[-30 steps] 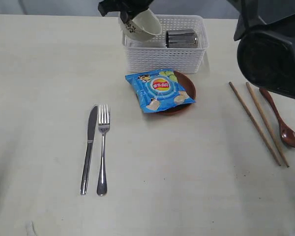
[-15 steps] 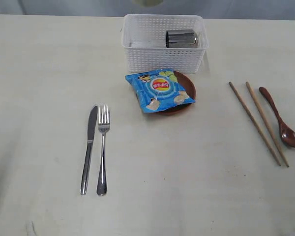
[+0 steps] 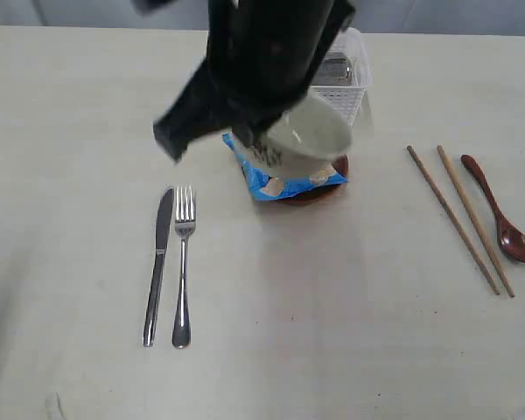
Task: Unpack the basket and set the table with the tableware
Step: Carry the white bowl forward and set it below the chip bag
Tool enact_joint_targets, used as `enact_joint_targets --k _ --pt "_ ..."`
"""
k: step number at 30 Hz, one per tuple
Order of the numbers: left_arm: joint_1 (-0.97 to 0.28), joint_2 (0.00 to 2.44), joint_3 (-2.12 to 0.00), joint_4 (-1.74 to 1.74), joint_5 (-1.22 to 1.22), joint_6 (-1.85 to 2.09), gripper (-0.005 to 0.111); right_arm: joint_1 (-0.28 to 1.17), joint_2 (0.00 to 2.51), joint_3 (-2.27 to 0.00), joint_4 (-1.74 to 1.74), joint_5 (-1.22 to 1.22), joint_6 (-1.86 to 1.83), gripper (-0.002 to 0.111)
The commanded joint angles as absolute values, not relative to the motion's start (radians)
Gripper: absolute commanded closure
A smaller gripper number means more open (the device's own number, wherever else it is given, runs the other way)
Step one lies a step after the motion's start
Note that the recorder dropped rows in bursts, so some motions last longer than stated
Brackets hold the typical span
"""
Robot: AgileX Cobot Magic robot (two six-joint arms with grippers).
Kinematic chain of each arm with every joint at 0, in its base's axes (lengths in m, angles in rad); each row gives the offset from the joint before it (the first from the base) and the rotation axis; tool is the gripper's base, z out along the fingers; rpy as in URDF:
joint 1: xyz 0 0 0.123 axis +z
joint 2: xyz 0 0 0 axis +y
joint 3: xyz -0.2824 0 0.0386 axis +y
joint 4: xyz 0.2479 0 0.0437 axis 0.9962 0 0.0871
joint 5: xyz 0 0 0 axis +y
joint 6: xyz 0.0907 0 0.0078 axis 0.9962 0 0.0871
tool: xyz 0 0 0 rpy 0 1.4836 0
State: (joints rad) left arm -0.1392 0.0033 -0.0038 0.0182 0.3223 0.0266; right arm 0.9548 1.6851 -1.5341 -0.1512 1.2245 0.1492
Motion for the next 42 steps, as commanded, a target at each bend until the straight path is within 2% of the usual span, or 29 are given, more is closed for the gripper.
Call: enact_joint_targets --k 1,7,14,27,37,42 --pt "-0.138 0.000 0.000 0.020 0.320 0.030 0.107 1.065 1.678 -1.365 -0.247 1.206 0.215 0.109" --pt "-0.138 0.000 0.000 0.020 0.320 0.030 0.107 1.124 1.715 -1.228 -0.320 1.093 0.289 0.109" --pt "-0.138 0.000 0.000 0.020 0.320 0.030 0.107 1.124 1.780 -1.207 -0.314 0.977 0.314 0.109" --pt "-0.138 0.000 0.000 0.020 0.320 0.030 0.107 1.131 1.866 -1.201 -0.255 0.988 0.316 0.109" --pt "-0.138 0.000 0.000 0.020 0.320 0.030 0.107 1.236 1.866 -1.150 -0.249 1.003 0.316 0.109" --pt "-0.138 0.000 0.000 0.020 0.320 0.030 0.107 1.236 1.868 -1.150 -0.257 0.992 0.318 0.109"
